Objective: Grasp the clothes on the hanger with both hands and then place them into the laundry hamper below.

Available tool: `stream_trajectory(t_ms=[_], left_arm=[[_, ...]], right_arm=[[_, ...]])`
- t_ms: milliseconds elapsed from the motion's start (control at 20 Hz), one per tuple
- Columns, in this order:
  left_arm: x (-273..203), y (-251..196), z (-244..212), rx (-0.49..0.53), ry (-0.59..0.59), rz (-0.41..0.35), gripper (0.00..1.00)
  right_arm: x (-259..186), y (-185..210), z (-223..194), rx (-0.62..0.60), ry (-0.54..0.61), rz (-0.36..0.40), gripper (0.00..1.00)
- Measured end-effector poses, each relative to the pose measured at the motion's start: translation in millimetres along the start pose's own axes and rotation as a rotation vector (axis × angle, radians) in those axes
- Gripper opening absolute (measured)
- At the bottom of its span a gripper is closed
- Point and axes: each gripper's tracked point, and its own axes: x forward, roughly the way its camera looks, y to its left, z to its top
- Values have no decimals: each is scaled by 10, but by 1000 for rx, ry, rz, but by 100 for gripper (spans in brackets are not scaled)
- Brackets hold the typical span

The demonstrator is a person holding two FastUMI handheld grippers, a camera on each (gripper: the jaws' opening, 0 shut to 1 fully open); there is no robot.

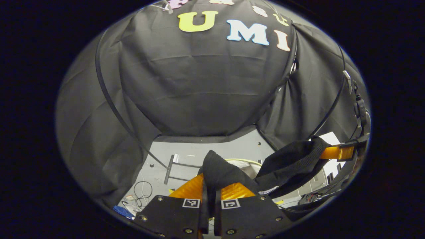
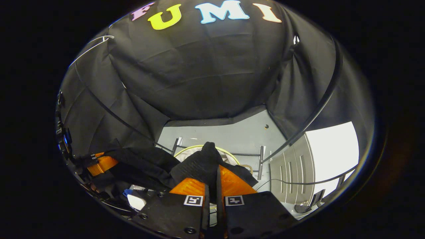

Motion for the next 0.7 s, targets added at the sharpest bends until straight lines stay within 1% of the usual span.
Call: stream_trajectory(t_ms=[50, 100, 150, 200, 300, 450, 550, 700], left_arm=[[1, 16, -20, 0, 6, 5, 8], [6, 38, -46, 1, 15, 15, 10], [4, 38, -83, -1, 24, 20, 11], [-22, 59, -100, -5, 27, 29, 17], [-89, 81, -178, -15, 40, 41, 50], [-221, 167, -220, -28, 23, 87, 100], [-360, 186, -261, -41, 24, 118, 100], [-661, 129, -114, -43, -21, 154, 99]], right_arm=[[-10, -8, -28, 1, 7, 2, 11], [-14, -1, -62, 6, 16, 11, 11], [-8, -7, -96, 7, 31, 12, 7], [-10, -35, -141, 5, 44, 5, 10], [-33, -60, -239, 3, 73, 11, 46], [-128, -54, -183, 18, 58, 46, 100], [-254, -112, -105, -9, 31, 42, 98], [-480, -265, 152, -28, -54, 32, 98]])
